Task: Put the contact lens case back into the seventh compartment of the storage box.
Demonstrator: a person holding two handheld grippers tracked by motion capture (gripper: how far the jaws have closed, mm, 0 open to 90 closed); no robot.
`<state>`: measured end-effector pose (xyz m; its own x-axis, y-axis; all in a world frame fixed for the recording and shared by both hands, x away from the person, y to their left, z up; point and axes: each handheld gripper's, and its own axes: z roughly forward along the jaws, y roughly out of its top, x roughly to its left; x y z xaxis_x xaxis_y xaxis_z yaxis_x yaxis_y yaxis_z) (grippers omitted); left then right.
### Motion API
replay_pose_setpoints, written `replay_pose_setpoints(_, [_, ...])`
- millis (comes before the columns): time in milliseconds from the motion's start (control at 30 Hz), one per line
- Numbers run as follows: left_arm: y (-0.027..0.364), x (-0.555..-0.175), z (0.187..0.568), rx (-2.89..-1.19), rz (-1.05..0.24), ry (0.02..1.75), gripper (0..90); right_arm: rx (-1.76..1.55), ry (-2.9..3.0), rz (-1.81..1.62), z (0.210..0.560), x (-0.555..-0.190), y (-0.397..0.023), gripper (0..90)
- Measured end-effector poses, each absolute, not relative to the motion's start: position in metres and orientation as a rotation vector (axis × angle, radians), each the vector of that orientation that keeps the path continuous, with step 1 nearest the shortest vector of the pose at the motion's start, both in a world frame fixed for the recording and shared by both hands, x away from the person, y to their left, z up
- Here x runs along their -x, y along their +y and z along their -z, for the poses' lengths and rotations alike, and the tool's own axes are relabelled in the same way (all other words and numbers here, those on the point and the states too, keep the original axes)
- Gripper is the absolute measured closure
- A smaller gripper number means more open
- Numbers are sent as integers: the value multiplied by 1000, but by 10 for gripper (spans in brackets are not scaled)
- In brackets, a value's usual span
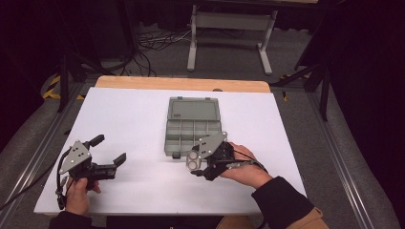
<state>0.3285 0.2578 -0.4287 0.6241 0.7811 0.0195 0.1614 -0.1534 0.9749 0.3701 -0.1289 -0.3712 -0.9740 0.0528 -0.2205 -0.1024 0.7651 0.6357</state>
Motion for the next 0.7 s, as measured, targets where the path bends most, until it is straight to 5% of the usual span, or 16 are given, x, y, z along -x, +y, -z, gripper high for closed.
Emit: replay_pose_setpoints(700, [258, -329, 429, -1671, -655, 787, 13, -14, 2688, -971, 362, -390, -135, 265])
